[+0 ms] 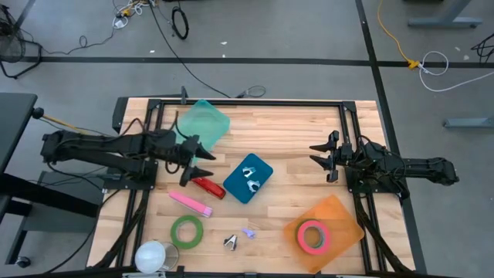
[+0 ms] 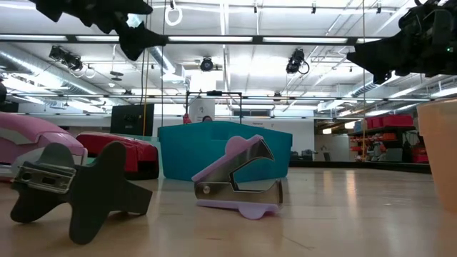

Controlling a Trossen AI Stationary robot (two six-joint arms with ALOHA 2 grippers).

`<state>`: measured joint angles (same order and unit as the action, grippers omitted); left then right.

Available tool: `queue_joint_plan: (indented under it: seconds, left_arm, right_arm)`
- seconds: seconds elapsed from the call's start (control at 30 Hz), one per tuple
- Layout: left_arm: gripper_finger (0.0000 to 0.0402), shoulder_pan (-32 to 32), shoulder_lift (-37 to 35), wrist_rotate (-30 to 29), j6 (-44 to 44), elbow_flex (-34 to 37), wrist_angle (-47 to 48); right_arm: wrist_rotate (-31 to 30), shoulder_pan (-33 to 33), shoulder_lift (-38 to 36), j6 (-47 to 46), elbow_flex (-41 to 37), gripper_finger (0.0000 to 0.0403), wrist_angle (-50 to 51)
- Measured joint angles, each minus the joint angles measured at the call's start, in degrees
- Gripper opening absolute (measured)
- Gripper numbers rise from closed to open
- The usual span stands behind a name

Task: Pick and place Stapler, Stapler remover, tape
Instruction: Put the red stapler into the green bin

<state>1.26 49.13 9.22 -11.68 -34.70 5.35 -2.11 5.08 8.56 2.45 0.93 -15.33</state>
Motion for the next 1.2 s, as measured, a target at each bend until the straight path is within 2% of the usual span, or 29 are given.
queue_joint_plan:
  seconds: [0.13,0.4,0.53,0.77,0.97,1.2]
  left_arm:
    - [0.0293,0.0,1.9,2.4,0.5,-1.8,3.7]
    - [0.0293,0.0,6.0,0.4,9.9,-10.7,23.2]
    - [0.0293,0.0,9.3,1.9,14.0,-13.6,29.7]
    - [0.0293,-0.2,15.1,5.3,12.3,-14.8,30.0]
    - [0.0293,-0.2,20.7,5.7,8.2,-14.8,29.4]
    - [0.0293,-1.0,27.3,1.5,15.1,-14.8,33.1]
  right_arm:
    - [0.0,0.0,0.0,0.0,0.0,0.0155,0.0]
    - [0.0,0.0,0.0,0.0,0.0,0.0155,0.0]
    - [0.0,0.0,0.0,0.0,0.0,0.0155,0.0]
    - [0.0,0.0,0.0,0.0,0.0,0.0155,0.0]
    - [0.0,0.0,0.0,0.0,0.0,0.0155,0.0]
    - [0.0,0.0,0.0,0.0,0.0,0.0155,0.0]
